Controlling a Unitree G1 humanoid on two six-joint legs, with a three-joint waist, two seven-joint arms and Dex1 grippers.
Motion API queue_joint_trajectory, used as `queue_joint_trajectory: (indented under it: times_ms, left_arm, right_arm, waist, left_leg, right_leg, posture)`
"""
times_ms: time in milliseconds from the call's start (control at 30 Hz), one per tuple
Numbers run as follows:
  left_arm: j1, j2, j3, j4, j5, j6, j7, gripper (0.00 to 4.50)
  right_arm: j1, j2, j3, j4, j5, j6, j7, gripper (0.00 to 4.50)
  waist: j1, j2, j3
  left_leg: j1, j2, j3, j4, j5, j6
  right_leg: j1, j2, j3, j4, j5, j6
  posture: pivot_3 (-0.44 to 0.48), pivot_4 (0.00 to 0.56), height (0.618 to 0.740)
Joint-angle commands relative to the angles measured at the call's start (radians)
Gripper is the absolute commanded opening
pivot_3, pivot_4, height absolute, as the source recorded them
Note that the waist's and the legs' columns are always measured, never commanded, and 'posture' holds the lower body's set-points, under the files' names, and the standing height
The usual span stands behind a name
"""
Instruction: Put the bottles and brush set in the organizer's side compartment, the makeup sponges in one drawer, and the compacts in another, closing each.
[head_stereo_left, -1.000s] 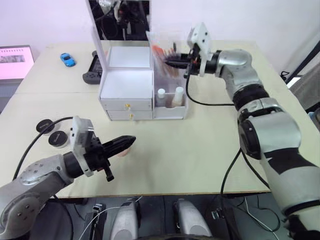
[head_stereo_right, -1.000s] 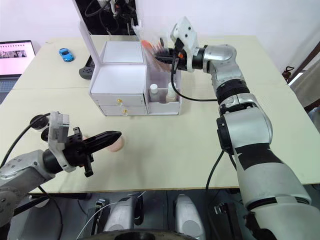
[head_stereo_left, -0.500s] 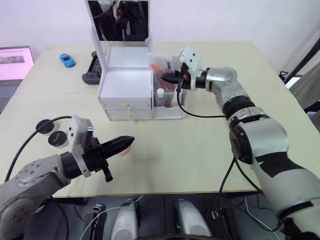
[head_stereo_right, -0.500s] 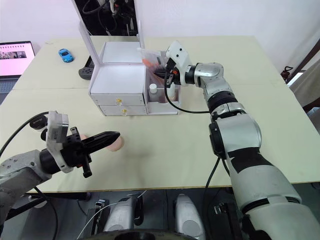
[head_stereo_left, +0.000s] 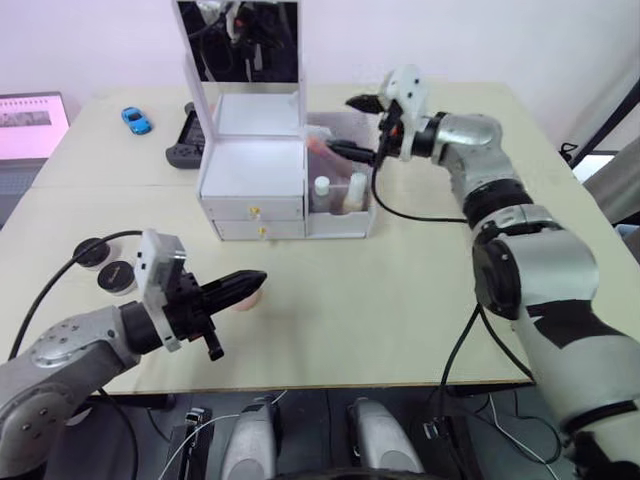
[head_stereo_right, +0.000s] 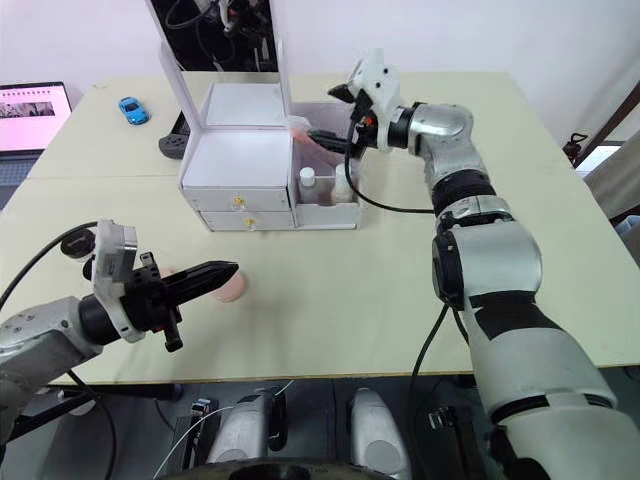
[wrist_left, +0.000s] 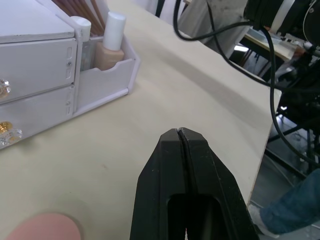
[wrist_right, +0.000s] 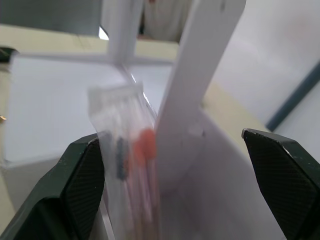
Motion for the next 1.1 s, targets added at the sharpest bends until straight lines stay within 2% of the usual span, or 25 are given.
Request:
queue_joint_trajectory:
  times_ms: [33, 100, 167, 233, 333, 433, 467, 667, 800, 900, 1100]
  left_arm:
    - [-0.009, 0.014, 0.003, -0.011, -0.004, -0.008, -0.020, 0.00]
    - [-0.013, 0.017, 0.002, -0.007, -0.002, -0.009, -0.029, 0.00]
    - [-0.029, 0.012, 0.009, 0.005, -0.001, -0.020, -0.035, 0.00]
    - [-0.062, -0.006, 0.026, 0.027, 0.005, -0.046, -0.032, 0.00]
    - [-0.103, -0.015, 0.052, 0.057, 0.003, -0.068, -0.030, 0.00]
    - [-0.113, -0.006, 0.057, 0.075, 0.027, -0.075, -0.038, 0.00]
    - [-0.112, -0.002, 0.055, 0.078, 0.042, -0.080, -0.047, 0.00]
    - [-0.130, -0.021, 0.049, 0.089, 0.095, -0.114, -0.060, 0.00]
    - [-0.144, -0.034, 0.047, 0.095, 0.123, -0.127, -0.055, 0.00]
    - [-0.145, -0.039, 0.038, 0.095, 0.140, -0.130, -0.057, 0.00]
    - [-0.124, -0.050, 0.039, 0.093, 0.169, -0.134, -0.060, 0.00]
  right_arm:
    - [-0.009, -0.010, -0.034, -0.213, 0.128, 0.125, 0.206, 4.46]
    - [0.059, -0.019, -0.015, -0.411, 0.186, 0.285, 0.267, 4.46]
    - [0.158, -0.040, 0.013, -0.662, 0.235, 0.456, 0.264, 4.46]
    - [0.270, -0.063, 0.045, -0.915, 0.263, 0.605, 0.217, 4.46]
    - [0.410, -0.094, 0.100, -1.191, 0.257, 0.751, 0.129, 4.46]
    - [0.498, -0.092, 0.144, -1.342, 0.227, 0.807, 0.023, 3.65]
    - [0.513, -0.086, 0.157, -1.367, 0.211, 0.827, -0.020, 3.10]
    - [0.546, -0.073, 0.271, -1.342, 0.044, 0.746, -0.206, 0.09]
    - [0.512, -0.063, 0.316, -1.231, -0.036, 0.690, -0.289, 0.04]
    - [0.428, -0.068, 0.334, -1.084, -0.102, 0.636, -0.341, 0.04]
    - [0.257, -0.092, 0.286, -0.842, -0.143, 0.489, -0.435, 0.04]
  waist:
    - [-0.001, 0.000, 0.000]
    - [0.000, 0.000, 0.000]
    - [0.003, 0.000, 0.000]
    - [0.010, 0.000, 0.000]
    - [0.020, 0.000, 0.000]
    - [0.020, 0.000, 0.000]
    - [0.019, 0.000, 0.000]
    - [0.025, 0.000, 0.000]
    - [0.028, 0.000, -0.001]
    - [0.026, 0.000, 0.000]
    - [0.024, 0.000, 0.000]
  left_leg:
    - [0.000, 0.000, 0.000, 0.000, 0.000, 0.000]
    - [0.001, 0.000, 0.000, 0.000, 0.000, 0.000]
    - [0.001, 0.001, -0.002, 0.000, 0.000, 0.000]
    - [0.002, 0.001, -0.004, 0.001, 0.000, 0.000]
    - [0.002, 0.001, -0.004, 0.002, 0.000, 0.000]
    - [0.002, 0.001, -0.004, 0.002, 0.000, 0.000]
    - [0.003, 0.001, -0.004, 0.002, 0.000, 0.000]
    - [0.003, 0.001, -0.004, 0.002, 0.000, 0.000]
    - [0.003, 0.000, -0.004, 0.002, 0.000, 0.000]
    - [0.003, 0.000, -0.003, 0.002, 0.000, 0.000]
    - [0.003, 0.000, -0.003, 0.001, 0.000, 0.000]
  right_leg:
    - [0.000, 0.000, 0.000, 0.000, 0.000, 0.000]
    - [0.000, 0.000, 0.000, 0.001, 0.000, 0.000]
    - [0.001, 0.001, -0.002, 0.001, 0.000, 0.000]
    - [0.003, 0.001, -0.004, 0.001, 0.000, 0.000]
    - [0.005, 0.001, -0.005, 0.001, 0.000, 0.000]
    - [0.004, 0.001, -0.004, 0.001, 0.000, 0.000]
    - [0.004, 0.001, -0.004, 0.001, 0.000, 0.000]
    - [0.004, 0.001, -0.004, 0.001, 0.000, 0.000]
    - [0.005, 0.001, -0.004, 0.001, 0.000, 0.000]
    - [0.005, 0.001, -0.004, 0.001, 0.000, 0.000]
    - [0.004, 0.001, -0.004, 0.001, 0.000, 0.000]
  posture:
    - [0.000, 0.150, 0.737]
    - [0.000, 0.150, 0.737]
    - [0.000, 0.150, 0.737]
    - [0.000, 0.150, 0.737]
    - [0.000, 0.150, 0.737]
    - [0.000, 0.150, 0.737]
    - [0.000, 0.150, 0.737]
    - [0.000, 0.150, 0.737]
    - [0.000, 0.150, 0.737]
    - [0.000, 0.150, 0.737]
    - [0.000, 0.150, 0.737]
